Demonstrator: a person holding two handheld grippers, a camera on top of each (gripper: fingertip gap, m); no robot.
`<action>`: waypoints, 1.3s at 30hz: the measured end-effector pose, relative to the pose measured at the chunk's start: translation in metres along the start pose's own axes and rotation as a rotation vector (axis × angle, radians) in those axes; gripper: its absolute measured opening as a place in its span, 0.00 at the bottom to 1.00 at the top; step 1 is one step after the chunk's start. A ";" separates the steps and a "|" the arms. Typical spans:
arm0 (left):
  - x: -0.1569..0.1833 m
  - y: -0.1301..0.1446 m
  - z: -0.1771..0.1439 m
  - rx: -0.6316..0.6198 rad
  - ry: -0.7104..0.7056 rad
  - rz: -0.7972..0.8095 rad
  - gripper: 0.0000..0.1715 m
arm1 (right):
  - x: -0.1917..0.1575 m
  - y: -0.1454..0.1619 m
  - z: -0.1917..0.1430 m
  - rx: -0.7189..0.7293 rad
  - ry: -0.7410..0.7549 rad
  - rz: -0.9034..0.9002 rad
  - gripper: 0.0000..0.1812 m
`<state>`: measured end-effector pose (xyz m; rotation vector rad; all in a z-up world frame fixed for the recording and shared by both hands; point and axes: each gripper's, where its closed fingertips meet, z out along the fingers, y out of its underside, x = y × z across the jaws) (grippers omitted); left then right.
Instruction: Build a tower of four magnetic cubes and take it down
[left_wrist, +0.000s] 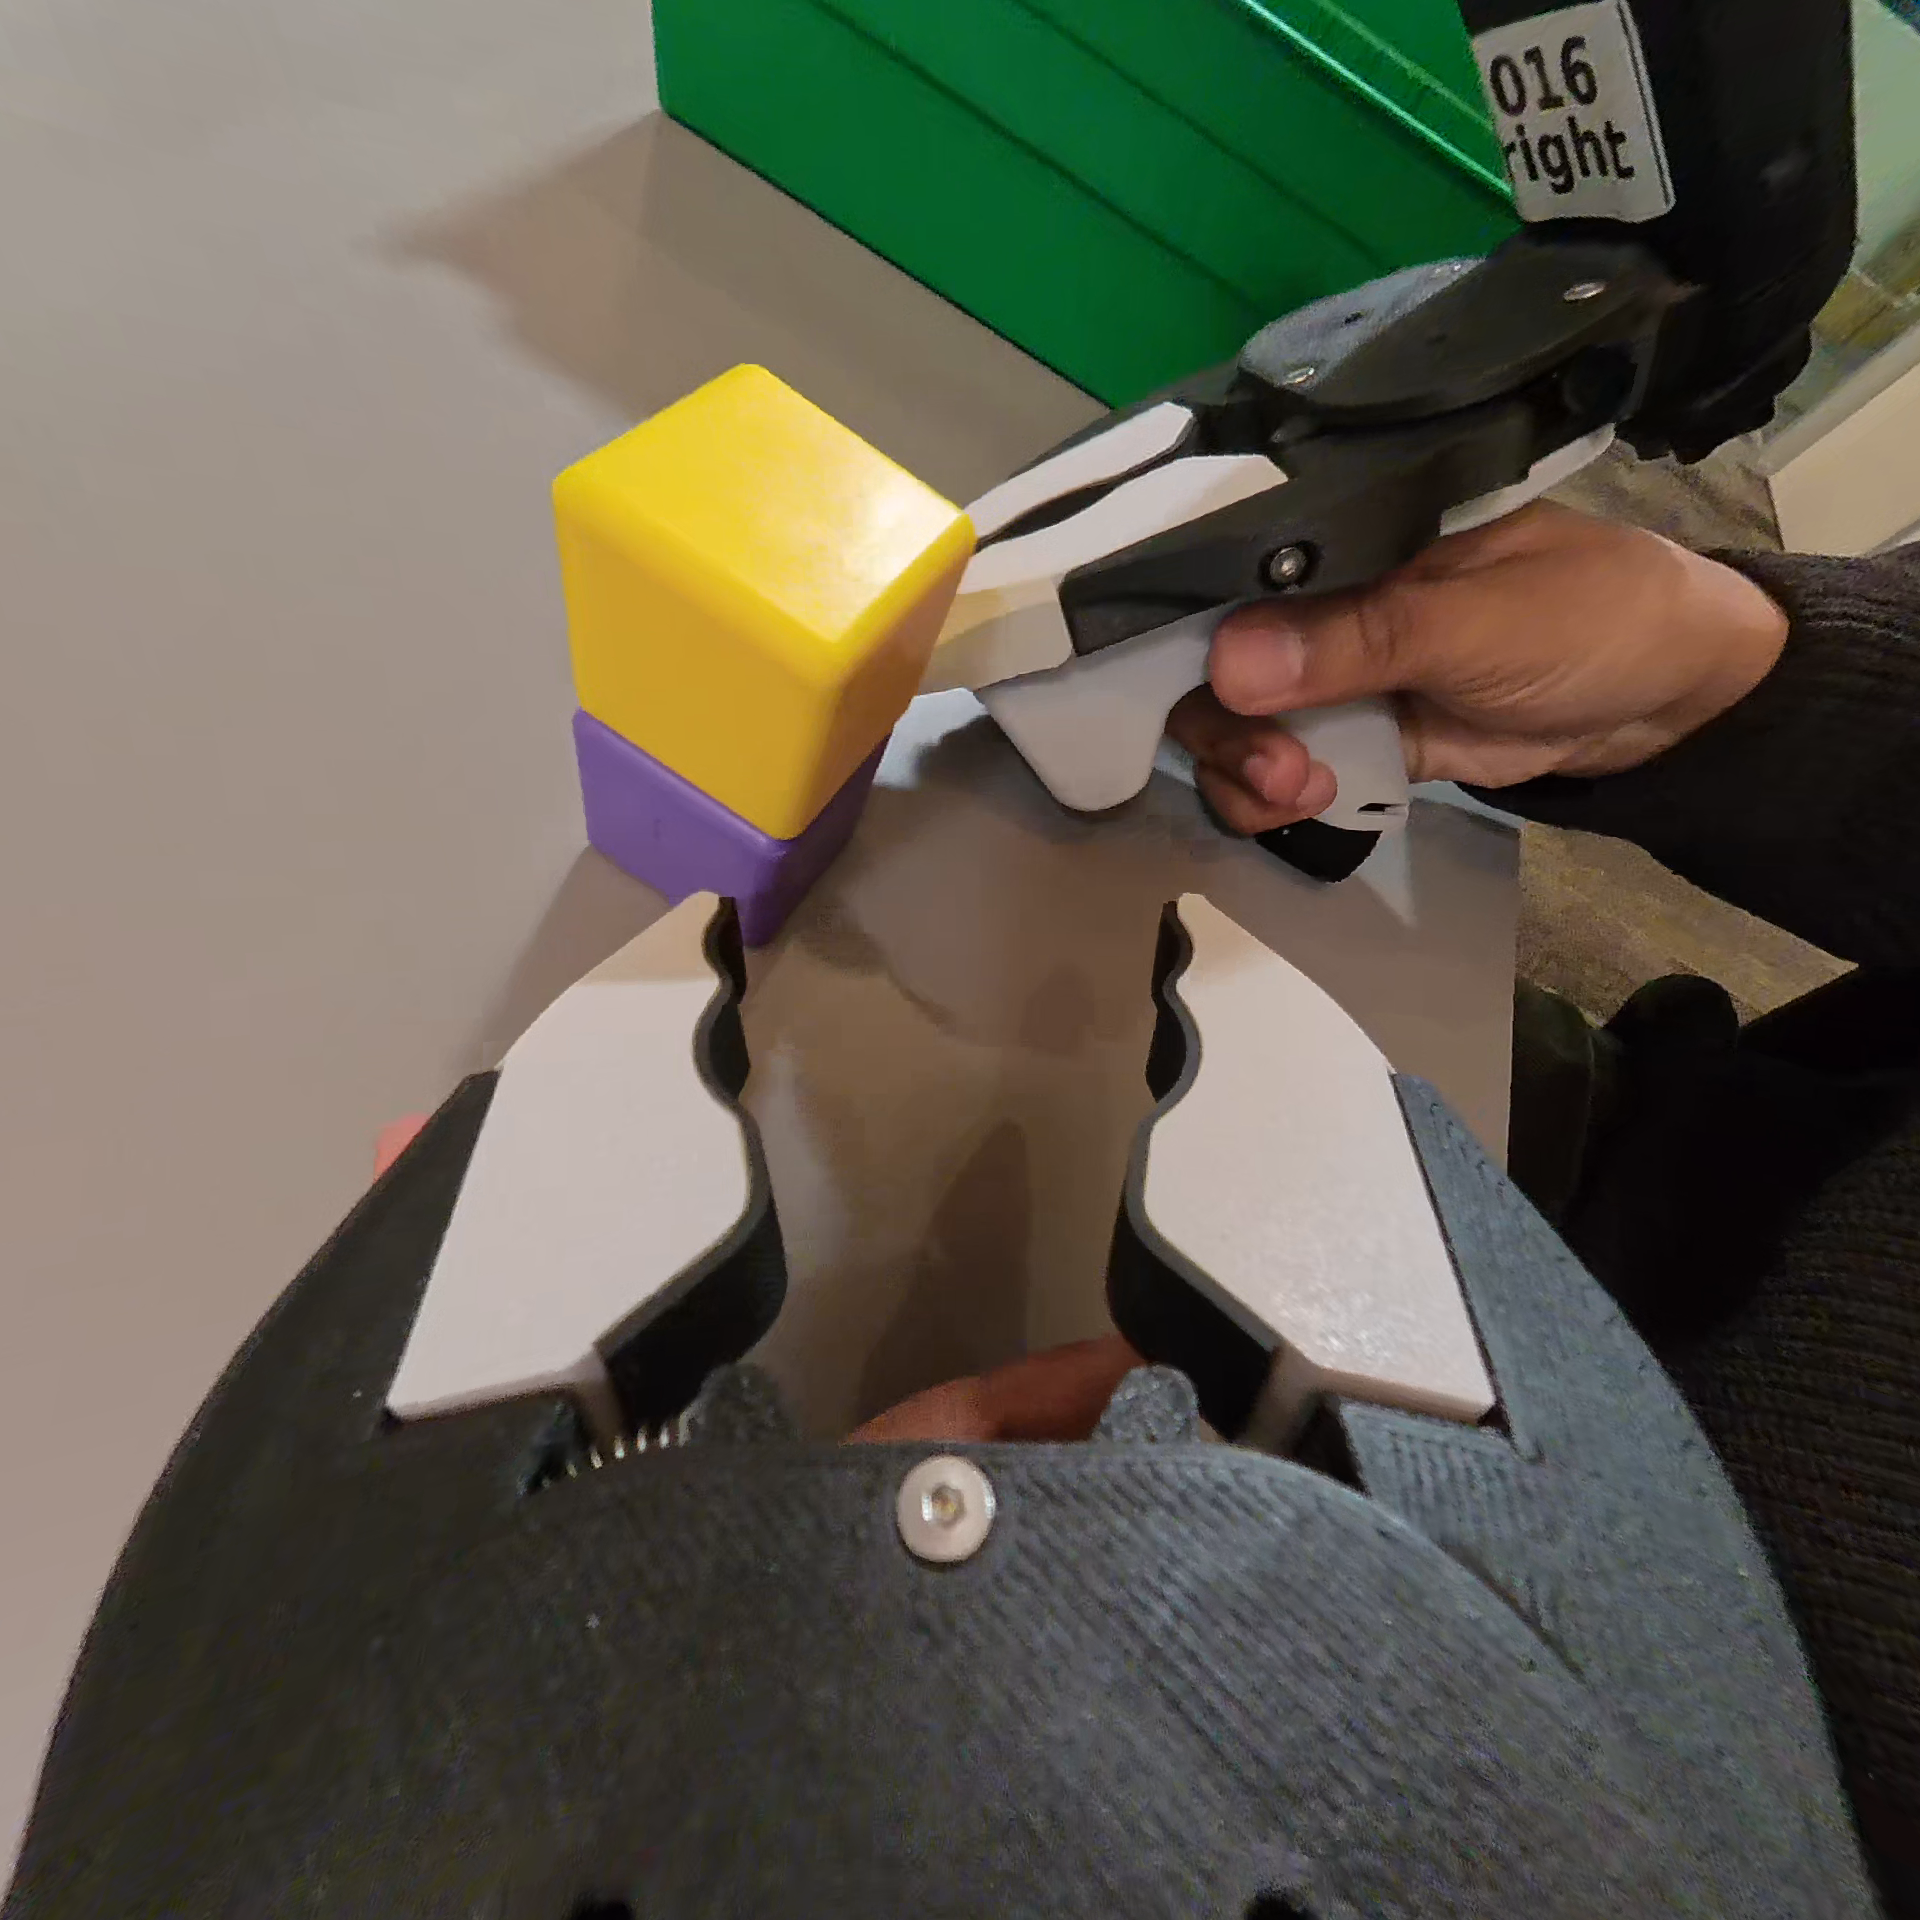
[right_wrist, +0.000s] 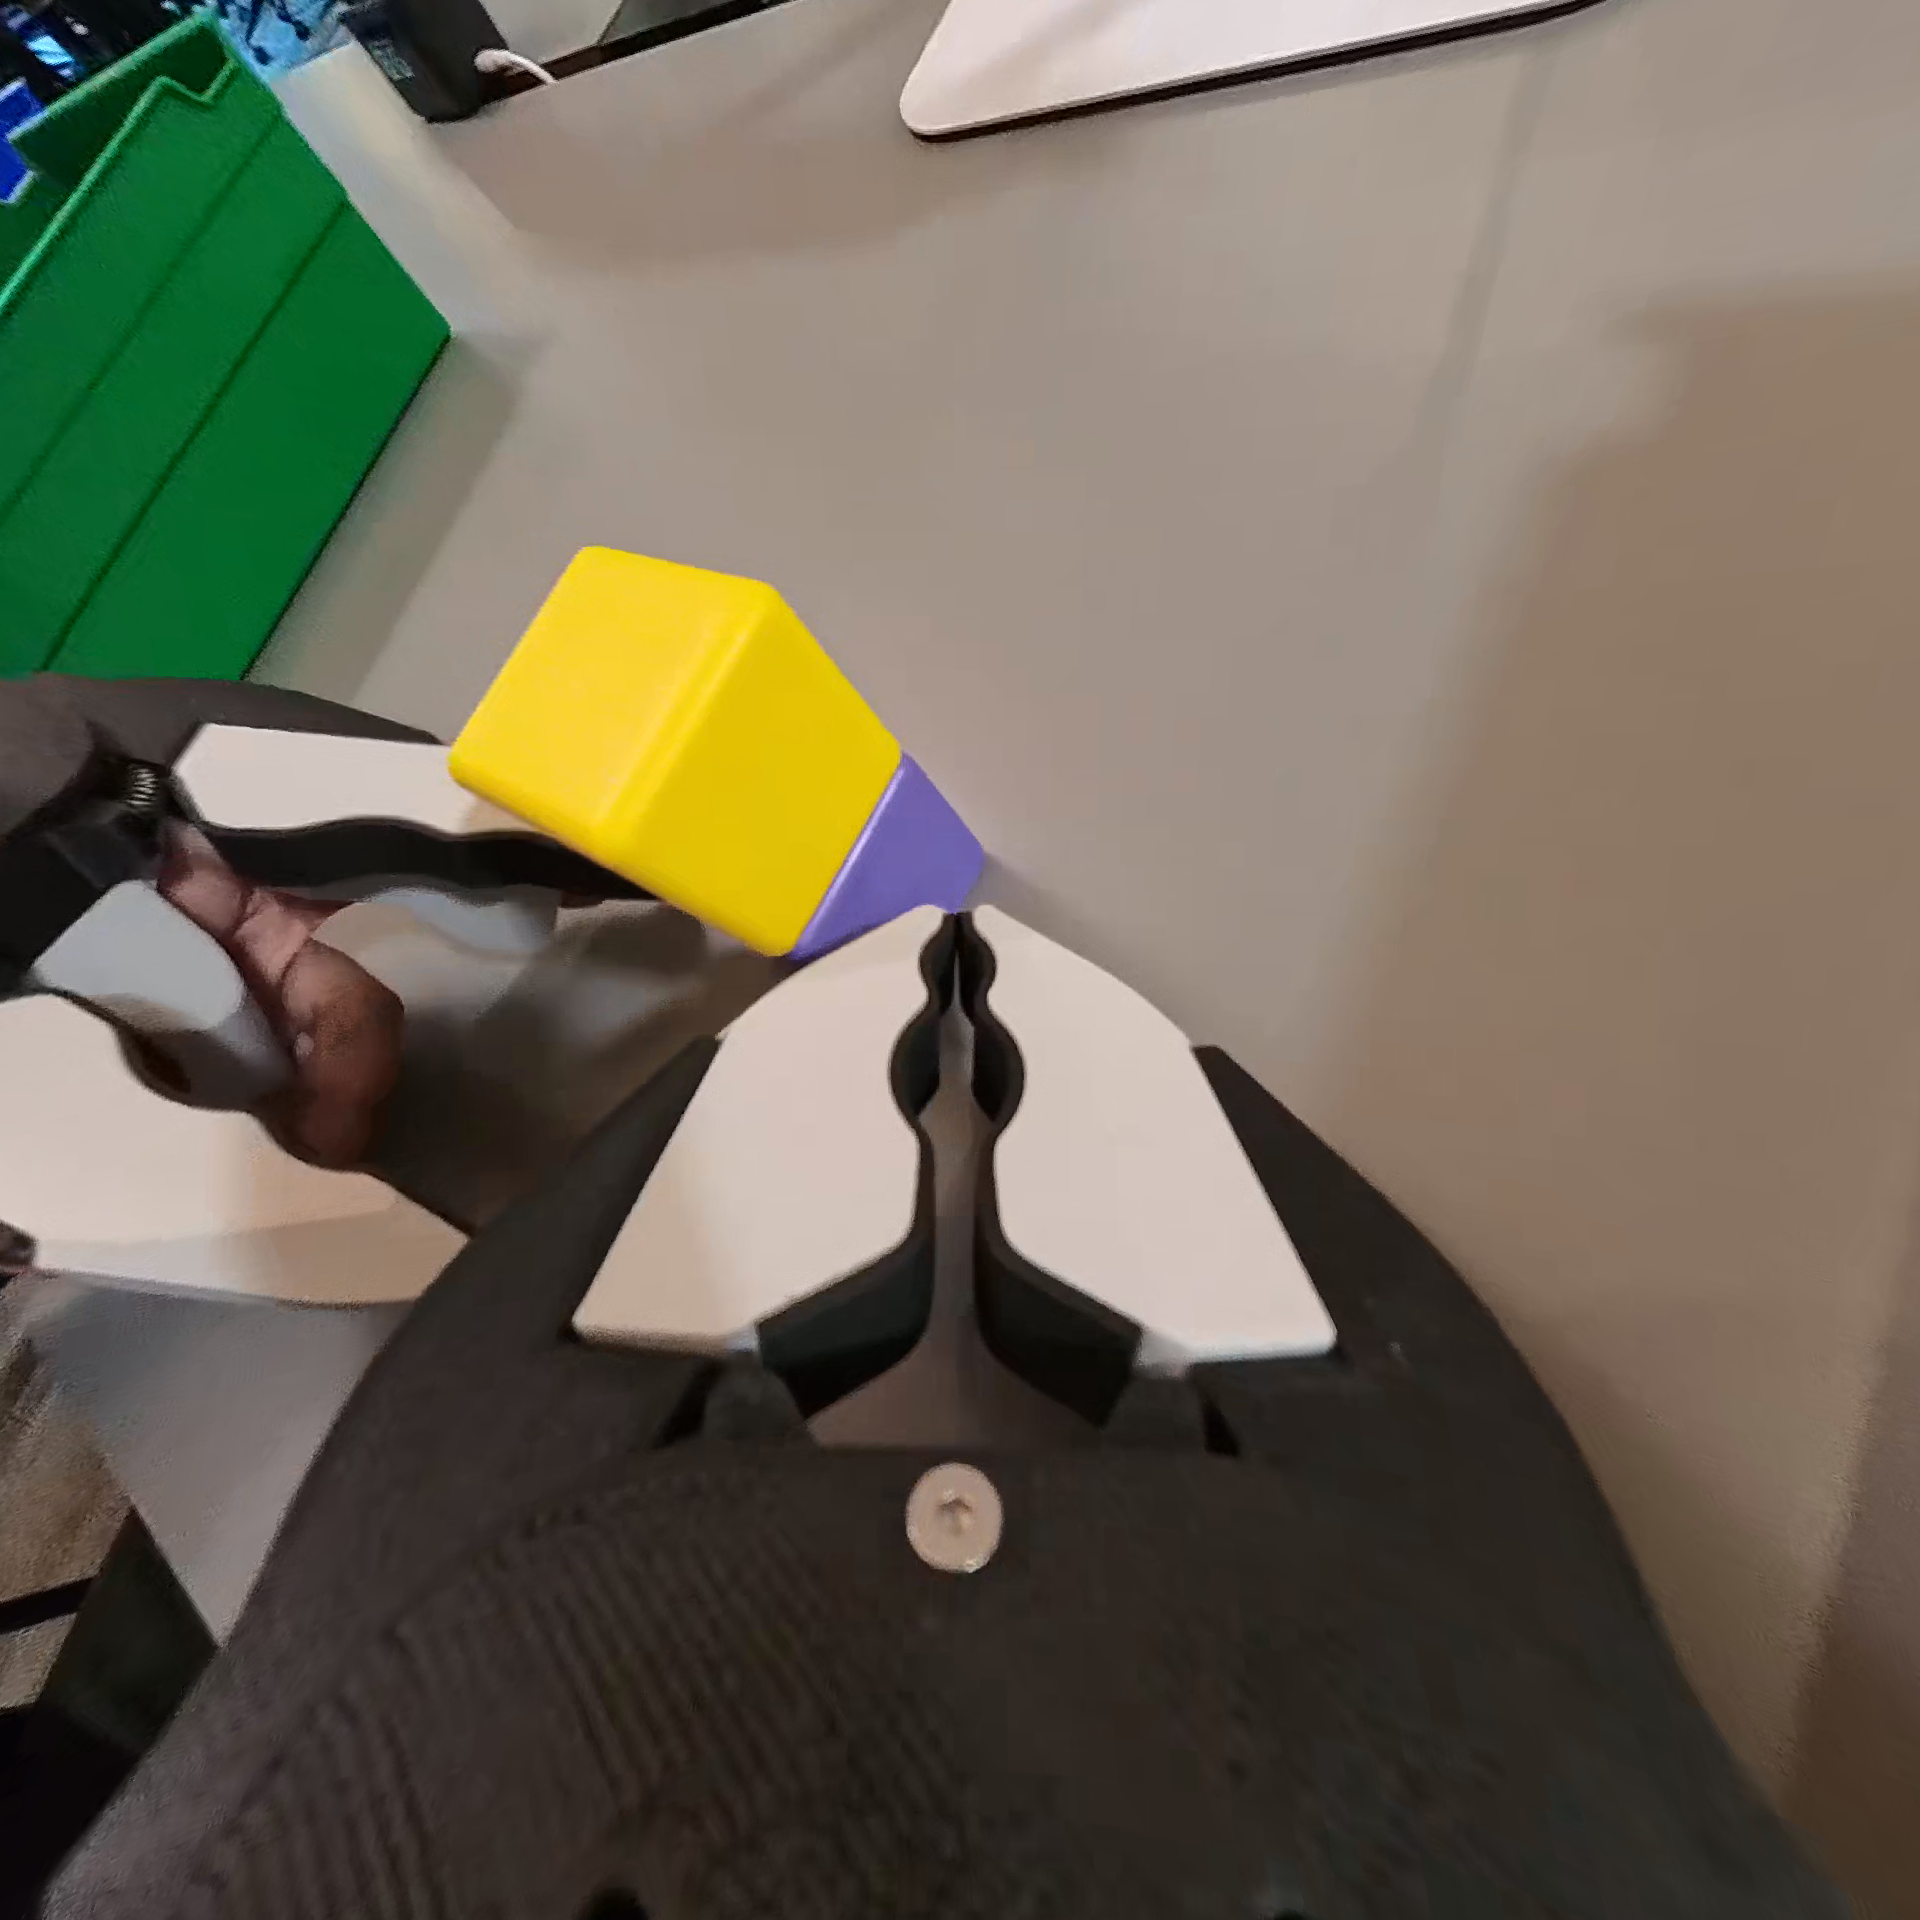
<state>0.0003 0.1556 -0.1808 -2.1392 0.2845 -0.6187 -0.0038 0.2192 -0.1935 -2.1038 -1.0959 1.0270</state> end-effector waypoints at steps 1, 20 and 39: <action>0.002 0.001 0.002 -0.006 0.009 -0.004 0.44 | -0.003 0.000 0.000 0.001 -0.013 -0.002 0.00; 0.010 0.006 -0.004 0.007 0.028 -0.046 0.43 | -0.010 -0.005 0.012 0.002 -0.069 0.054 0.00; -0.007 0.022 -0.051 0.085 -0.120 -0.085 0.43 | -0.013 -0.024 0.042 -0.002 -0.029 0.034 0.00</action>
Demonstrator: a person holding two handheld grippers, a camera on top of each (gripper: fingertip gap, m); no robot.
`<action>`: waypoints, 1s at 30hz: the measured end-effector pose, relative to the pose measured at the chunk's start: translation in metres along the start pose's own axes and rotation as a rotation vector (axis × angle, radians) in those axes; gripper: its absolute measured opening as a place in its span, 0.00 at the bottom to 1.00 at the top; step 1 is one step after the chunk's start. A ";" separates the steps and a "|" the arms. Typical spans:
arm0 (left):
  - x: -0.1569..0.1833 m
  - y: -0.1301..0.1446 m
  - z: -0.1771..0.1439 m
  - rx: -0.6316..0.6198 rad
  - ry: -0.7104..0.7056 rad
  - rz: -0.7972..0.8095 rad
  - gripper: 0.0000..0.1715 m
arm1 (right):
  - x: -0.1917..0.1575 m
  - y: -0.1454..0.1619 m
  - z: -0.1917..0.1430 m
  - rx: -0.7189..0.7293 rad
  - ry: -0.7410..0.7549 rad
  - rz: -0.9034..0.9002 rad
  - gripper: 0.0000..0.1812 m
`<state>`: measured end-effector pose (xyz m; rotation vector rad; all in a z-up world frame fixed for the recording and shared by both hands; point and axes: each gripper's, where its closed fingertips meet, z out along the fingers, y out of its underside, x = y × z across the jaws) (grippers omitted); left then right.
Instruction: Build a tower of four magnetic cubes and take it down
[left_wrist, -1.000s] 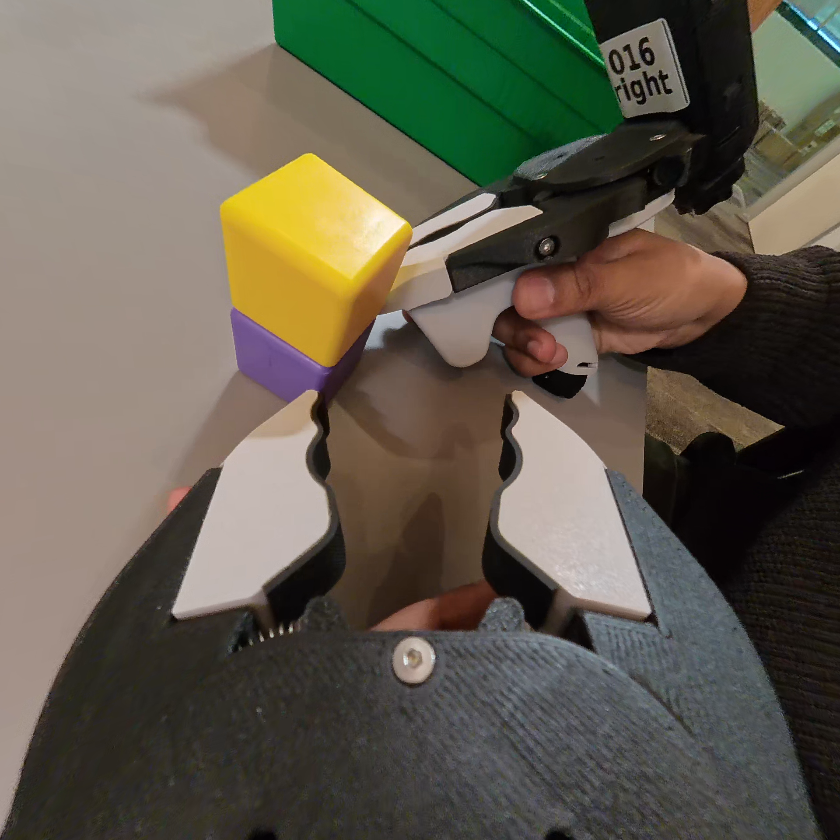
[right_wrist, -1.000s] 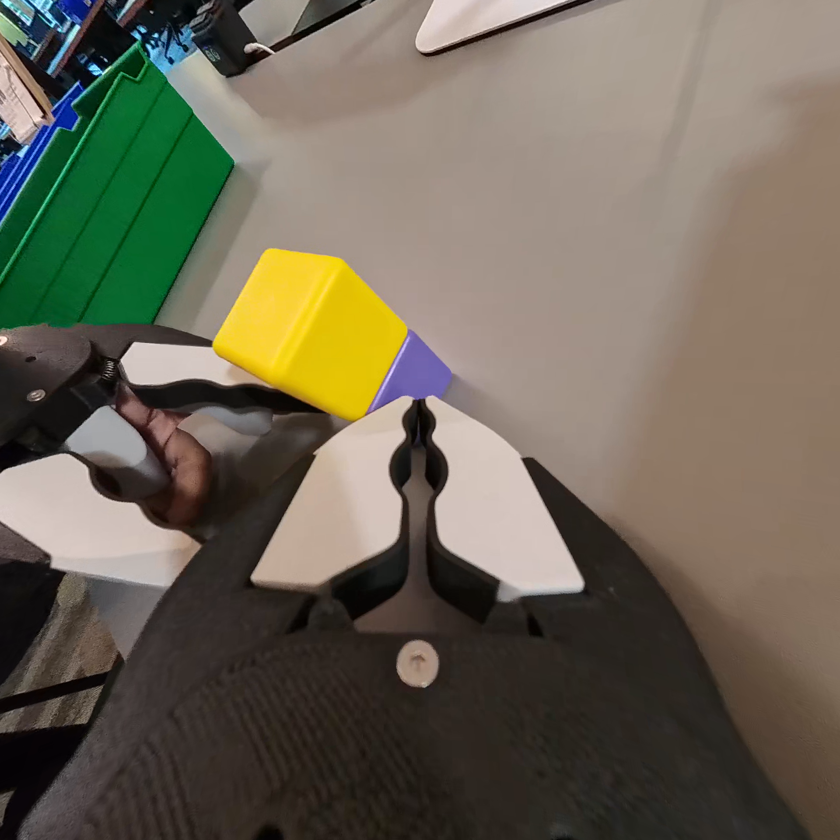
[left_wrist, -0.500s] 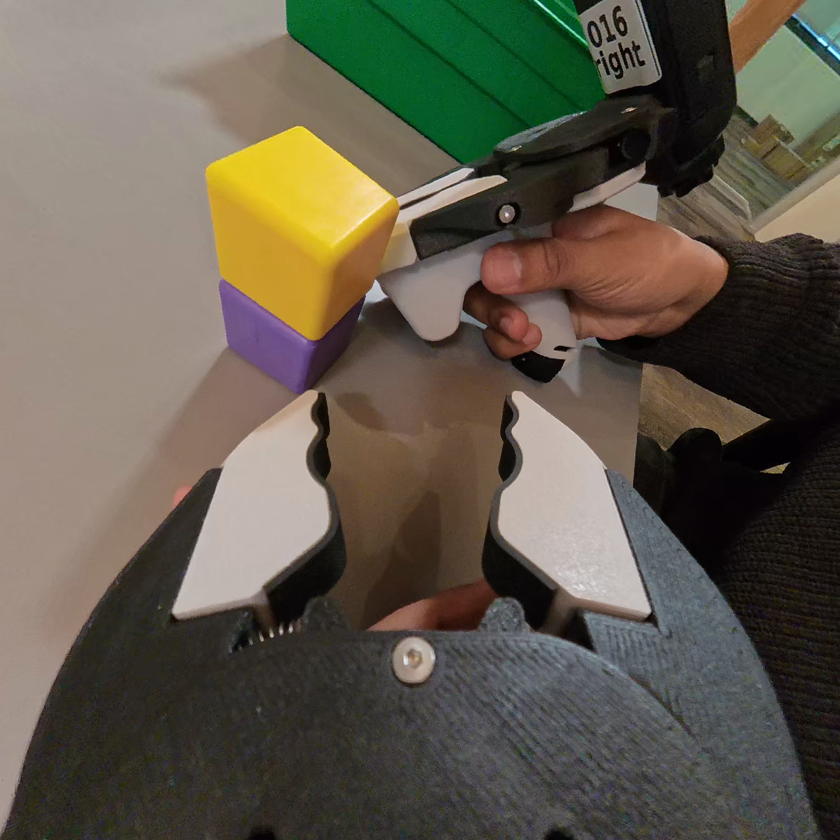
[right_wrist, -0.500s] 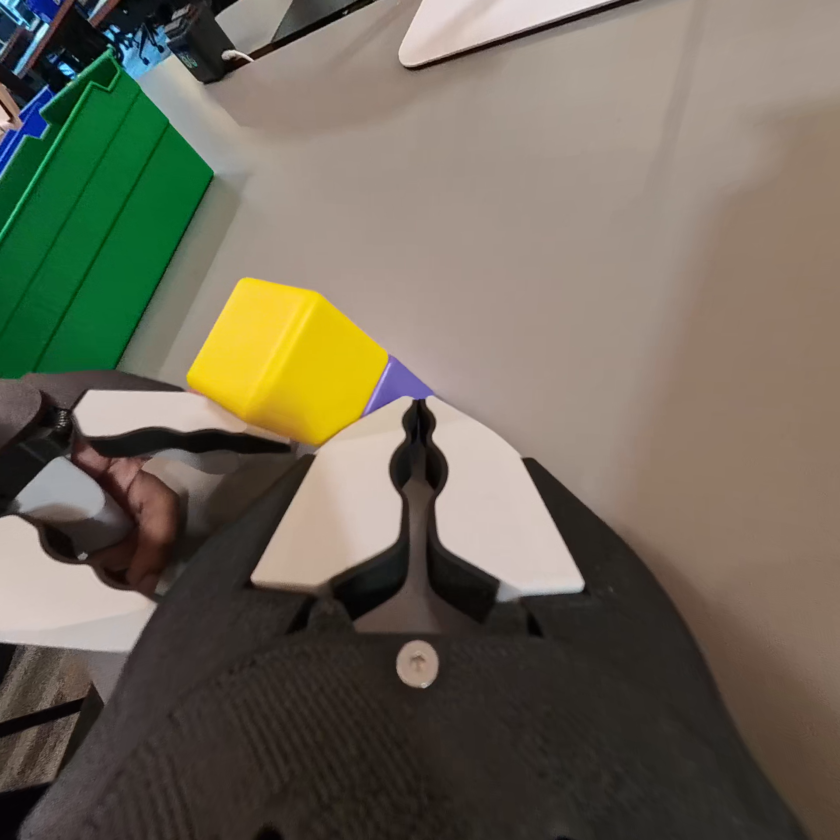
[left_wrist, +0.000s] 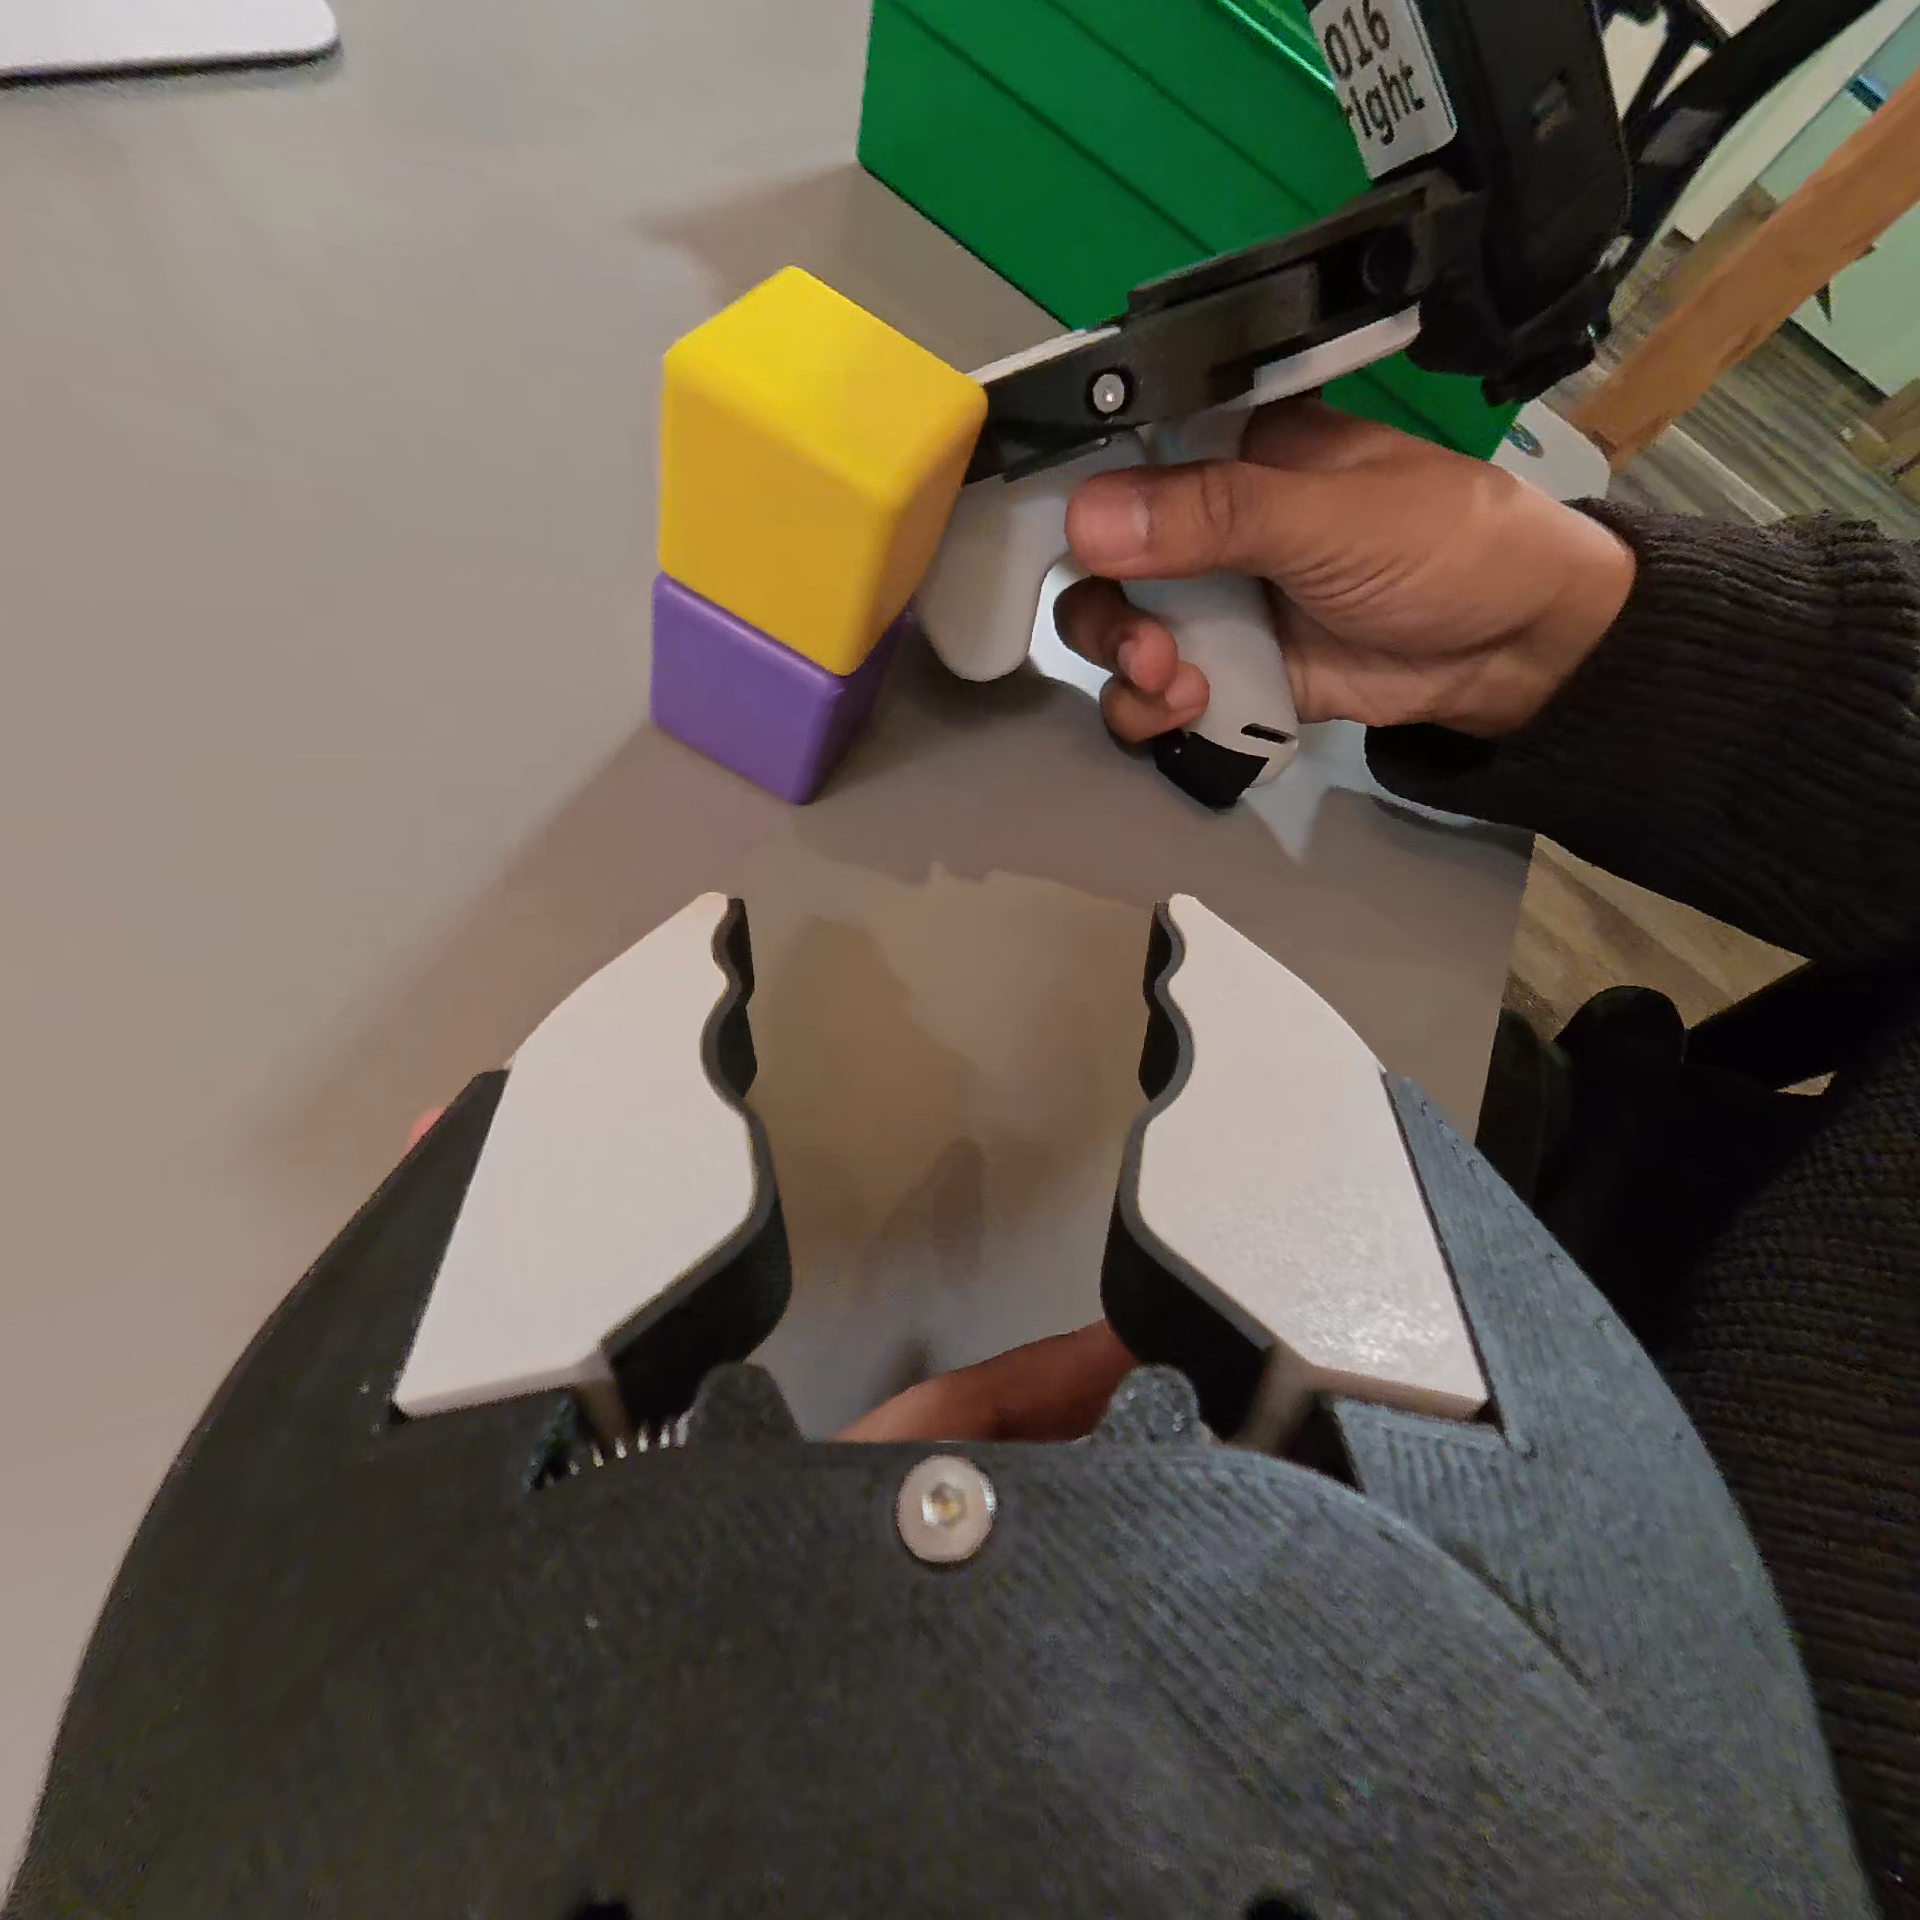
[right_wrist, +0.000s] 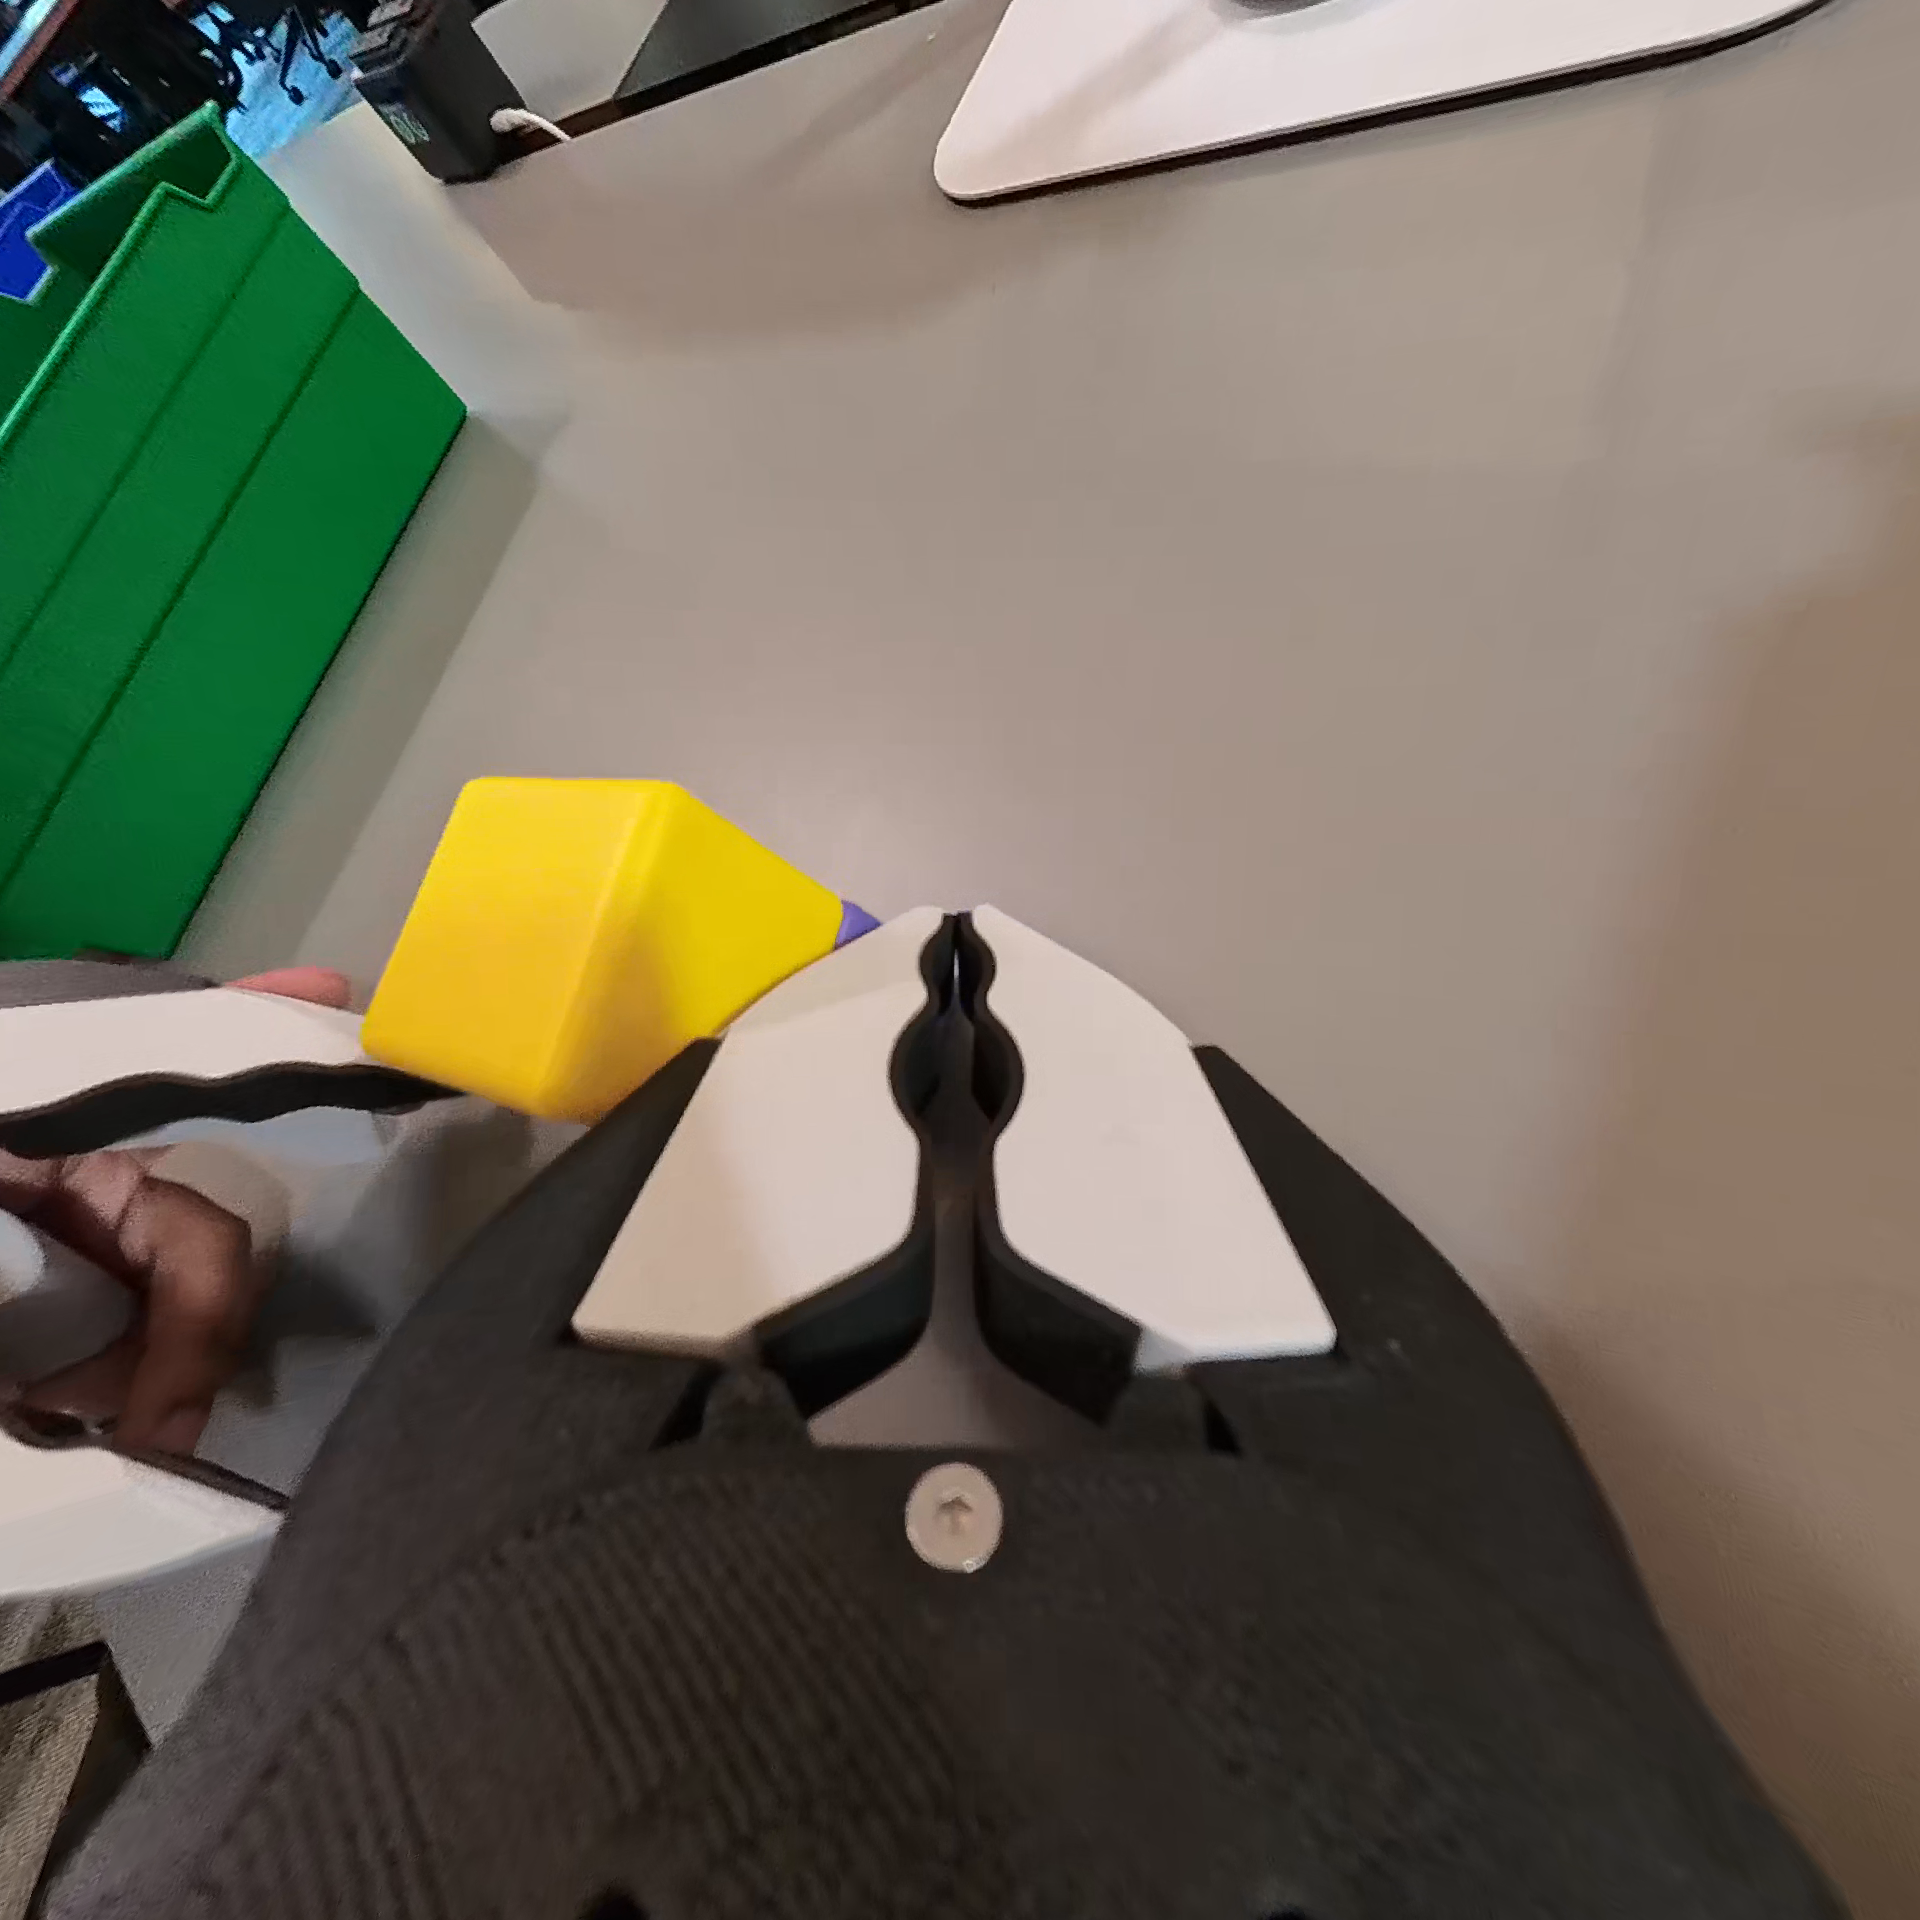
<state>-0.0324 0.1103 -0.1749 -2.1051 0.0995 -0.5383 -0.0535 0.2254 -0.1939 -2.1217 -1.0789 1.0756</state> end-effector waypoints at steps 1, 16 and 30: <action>-0.002 -0.001 -0.003 0.010 -0.011 -0.001 0.43 | 0.000 0.000 0.001 -0.004 0.002 0.005 0.00; -0.103 -0.109 -0.197 0.471 -0.526 -0.054 0.42 | -0.015 0.013 -0.005 -0.016 -0.115 0.072 0.00; -0.249 -0.034 -0.287 0.089 -1.217 -0.125 0.40 | -0.007 0.019 -0.041 0.058 -0.187 0.110 0.00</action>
